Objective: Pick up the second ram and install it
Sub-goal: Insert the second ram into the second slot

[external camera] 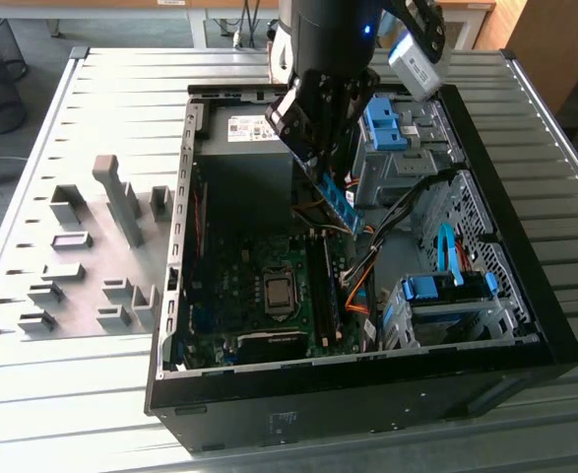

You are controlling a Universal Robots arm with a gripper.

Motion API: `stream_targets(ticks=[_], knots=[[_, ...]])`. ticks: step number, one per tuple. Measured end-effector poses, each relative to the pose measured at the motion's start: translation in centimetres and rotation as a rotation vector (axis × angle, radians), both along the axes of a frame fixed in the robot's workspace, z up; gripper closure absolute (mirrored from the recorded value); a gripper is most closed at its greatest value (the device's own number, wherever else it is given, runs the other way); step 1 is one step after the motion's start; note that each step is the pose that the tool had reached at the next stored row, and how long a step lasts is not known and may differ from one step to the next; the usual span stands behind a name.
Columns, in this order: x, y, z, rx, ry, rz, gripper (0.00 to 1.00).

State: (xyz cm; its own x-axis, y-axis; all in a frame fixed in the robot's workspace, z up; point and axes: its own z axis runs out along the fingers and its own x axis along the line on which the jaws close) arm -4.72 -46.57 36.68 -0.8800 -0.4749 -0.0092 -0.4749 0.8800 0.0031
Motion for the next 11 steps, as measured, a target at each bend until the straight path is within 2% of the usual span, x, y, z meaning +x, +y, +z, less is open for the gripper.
stream_targets(ticks=[11], knots=[[0.0,0.0,-0.78,-0.0014,0.0002,-0.185,0.86]])
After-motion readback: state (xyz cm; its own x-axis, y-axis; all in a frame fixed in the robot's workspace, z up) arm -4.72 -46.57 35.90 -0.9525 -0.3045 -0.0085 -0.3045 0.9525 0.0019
